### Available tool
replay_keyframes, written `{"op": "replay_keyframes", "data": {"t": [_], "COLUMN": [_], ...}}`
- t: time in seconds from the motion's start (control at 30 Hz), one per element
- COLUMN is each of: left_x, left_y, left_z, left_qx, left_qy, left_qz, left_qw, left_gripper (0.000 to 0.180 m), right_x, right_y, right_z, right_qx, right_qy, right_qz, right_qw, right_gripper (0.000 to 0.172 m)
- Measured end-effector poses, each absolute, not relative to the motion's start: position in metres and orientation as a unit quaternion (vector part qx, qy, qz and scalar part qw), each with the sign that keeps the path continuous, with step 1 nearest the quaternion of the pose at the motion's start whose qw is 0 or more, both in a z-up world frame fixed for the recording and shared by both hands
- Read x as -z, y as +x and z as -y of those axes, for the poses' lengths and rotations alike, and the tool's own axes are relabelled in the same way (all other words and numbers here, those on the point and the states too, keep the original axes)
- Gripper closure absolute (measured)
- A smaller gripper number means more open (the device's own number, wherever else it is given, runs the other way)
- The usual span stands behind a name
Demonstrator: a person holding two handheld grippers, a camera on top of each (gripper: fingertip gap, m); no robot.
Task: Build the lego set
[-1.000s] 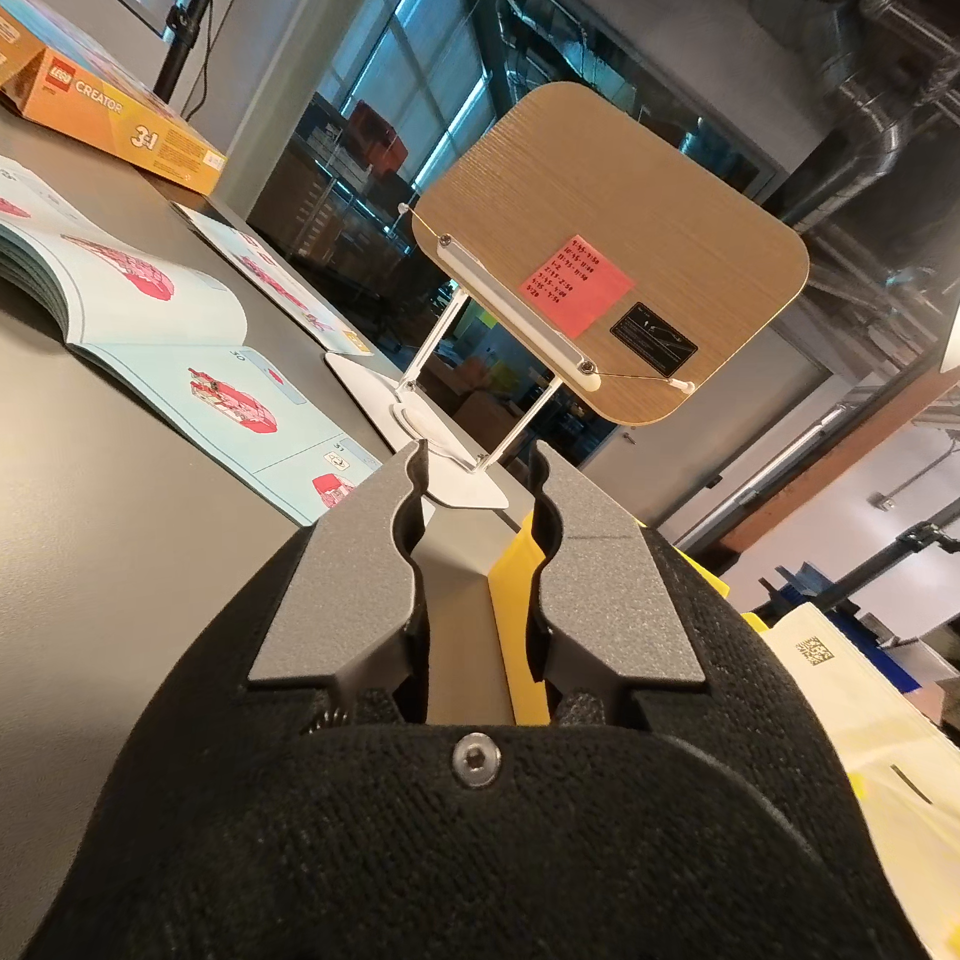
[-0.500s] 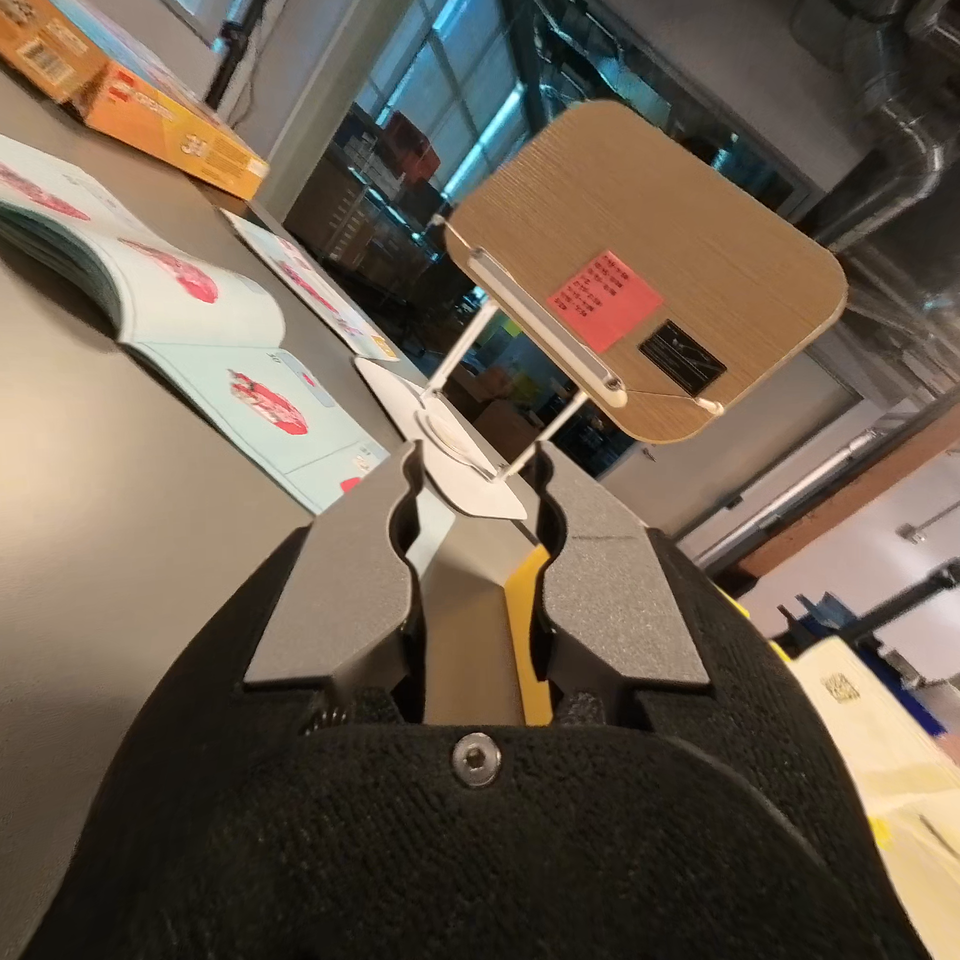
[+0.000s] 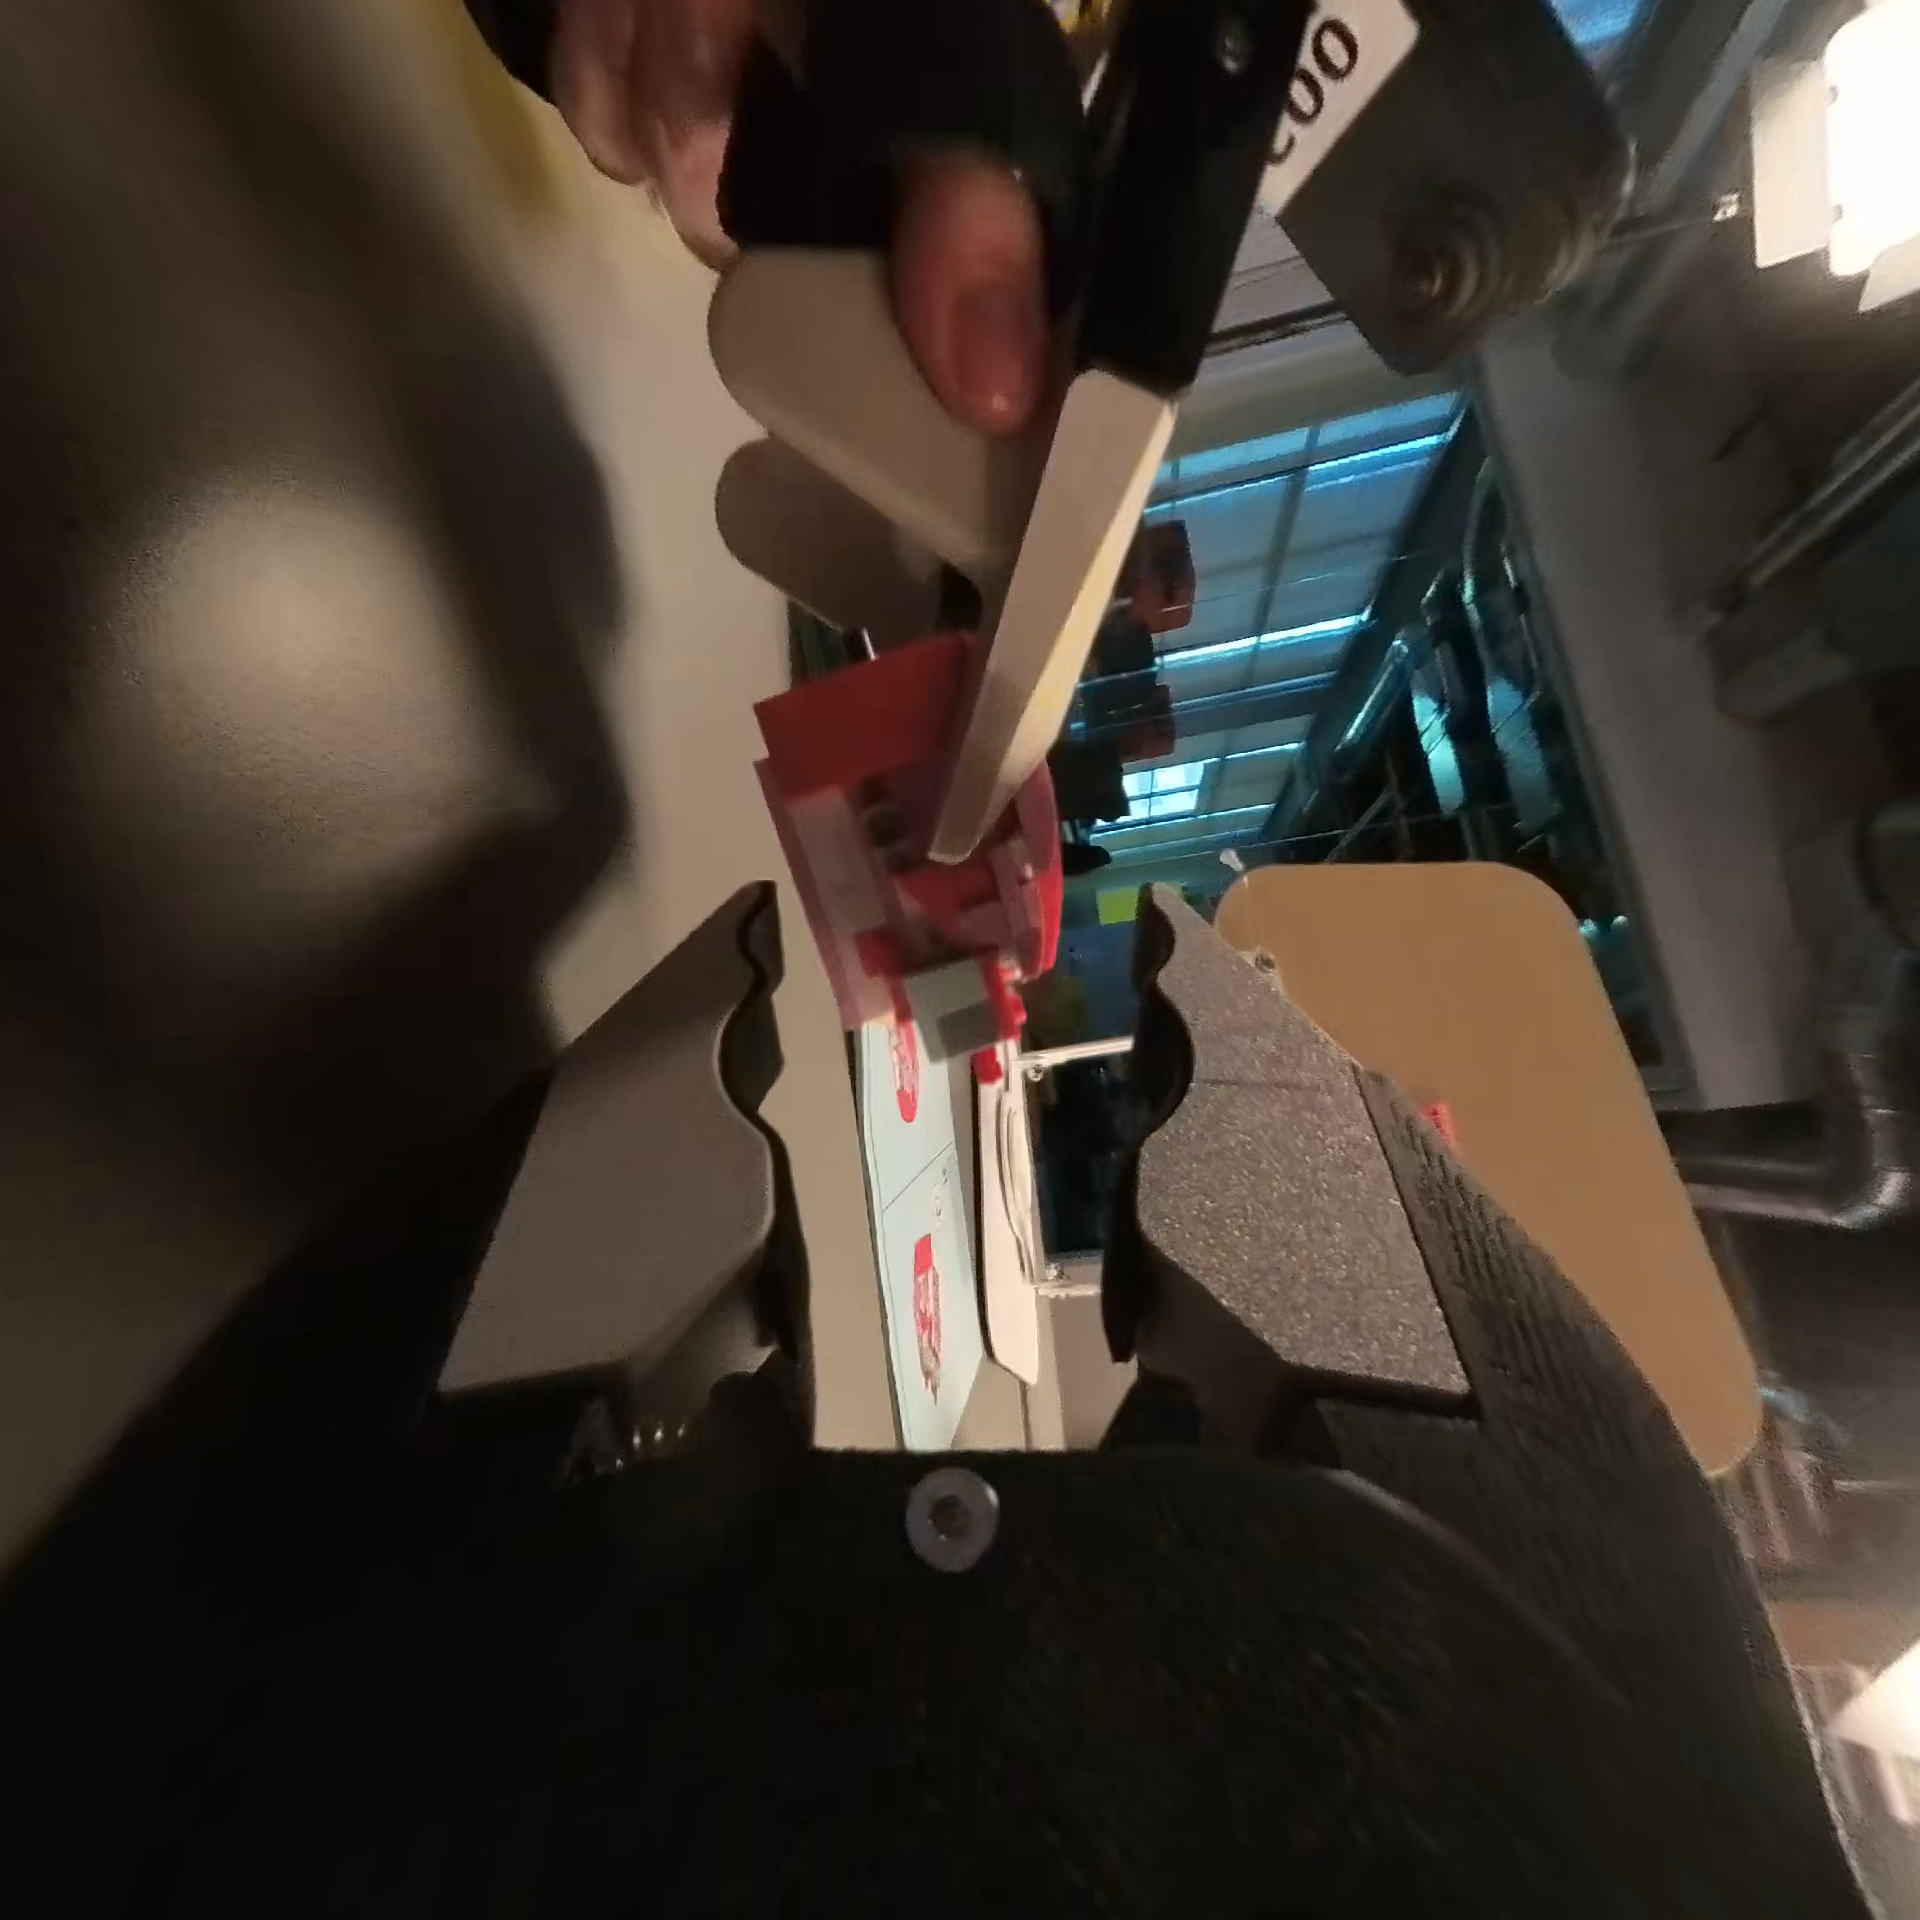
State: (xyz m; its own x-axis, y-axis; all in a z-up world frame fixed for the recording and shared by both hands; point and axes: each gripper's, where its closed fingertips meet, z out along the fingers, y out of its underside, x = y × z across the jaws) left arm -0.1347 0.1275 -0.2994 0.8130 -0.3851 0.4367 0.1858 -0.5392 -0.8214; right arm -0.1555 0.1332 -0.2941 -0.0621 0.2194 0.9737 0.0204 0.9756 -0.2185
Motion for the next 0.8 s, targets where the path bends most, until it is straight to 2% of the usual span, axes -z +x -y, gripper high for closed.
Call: {"op": "replay_keyframes", "data": {"t": [0.17, 0.37, 0.57, 0.8], "left_x": [0.3008, 0.3014, 0.3027, 0.3034], "left_y": [-0.1303, -0.1337, -0.1354, -0.1306], "left_z": [-0.1276, -0.1276, -0.1283, -0.1277], "left_qx": [0.285, 0.281, 0.282, 0.287], "left_qy": [-0.829, -0.831, -0.832, -0.832], "left_qz": [-0.076, -0.070, -0.063, -0.071], "left_qw": [0.475, 0.475, 0.474, 0.470], "left_gripper": [0.140, 0.140, 0.140, 0.140], "right_x": [0.2994, 0.3015, 0.3024, 0.3009], "right_y": [-0.1573, -0.1605, -0.1631, -0.1643], "right_z": [-0.1326, -0.1335, -0.1344, -0.1295], "right_qx": [-0.052, -0.042, -0.047, -0.056], "right_qy": [-0.086, -0.102, -0.108, -0.098], "right_qz": [0.731, 0.736, 0.738, 0.737], "right_qw": [0.675, 0.668, 0.664, 0.666], "right_gripper": [0.122, 0.123, 0.122, 0.108]}}
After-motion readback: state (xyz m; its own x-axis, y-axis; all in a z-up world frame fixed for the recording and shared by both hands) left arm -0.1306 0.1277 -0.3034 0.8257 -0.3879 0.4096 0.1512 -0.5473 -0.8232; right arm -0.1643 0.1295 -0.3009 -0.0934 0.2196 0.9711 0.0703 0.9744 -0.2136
